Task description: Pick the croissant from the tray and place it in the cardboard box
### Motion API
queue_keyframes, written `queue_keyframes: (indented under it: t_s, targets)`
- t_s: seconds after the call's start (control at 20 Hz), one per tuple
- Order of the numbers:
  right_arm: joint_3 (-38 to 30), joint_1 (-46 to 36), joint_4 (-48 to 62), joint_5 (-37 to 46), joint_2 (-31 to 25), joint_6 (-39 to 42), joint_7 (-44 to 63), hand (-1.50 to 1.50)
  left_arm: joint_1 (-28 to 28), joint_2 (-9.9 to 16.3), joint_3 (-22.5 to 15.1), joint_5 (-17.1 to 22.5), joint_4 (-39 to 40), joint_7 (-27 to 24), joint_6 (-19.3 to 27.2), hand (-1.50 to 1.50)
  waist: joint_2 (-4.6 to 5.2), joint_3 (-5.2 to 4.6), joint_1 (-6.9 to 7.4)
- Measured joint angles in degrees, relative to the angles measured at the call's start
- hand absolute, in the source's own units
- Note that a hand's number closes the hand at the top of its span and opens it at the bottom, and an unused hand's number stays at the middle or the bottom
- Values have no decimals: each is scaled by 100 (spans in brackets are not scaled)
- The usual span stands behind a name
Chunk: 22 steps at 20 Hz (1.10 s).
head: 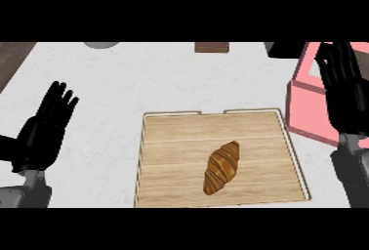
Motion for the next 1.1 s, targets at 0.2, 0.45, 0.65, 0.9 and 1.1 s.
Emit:
queue_keyframes:
  t_s: [0.2, 0.45, 0.65, 0.9, 1.1]
  targets:
    - [71, 195, -783, 621, -282, -668, 340, -150, 31, 326, -110, -429, -56, -313, -224, 0, 16, 72, -281]
    - [209, 710, -1234, 1788, -1106, -1236, 1009, -150, -33, 925, -361, -1096, -170, -490, -504, 0, -46, 61, -750]
    - [591, 1463, -2070, 2754, -1491, -1595, 1581, -150, 29, 1090, -567, -1423, -209, -662, -645, 0, -24, 81, -793]
    - [1219, 2176, -3172, 4119, -2072, -1543, 2379, -150, -59, 1073, -773, -1657, -167, -805, -723, 0, 41, 94, -653]
    - [1720, 2602, -3998, 5037, -2438, -1092, 3350, -150, -156, 998, -918, -1807, -127, -879, -739, 0, 78, 97, -520]
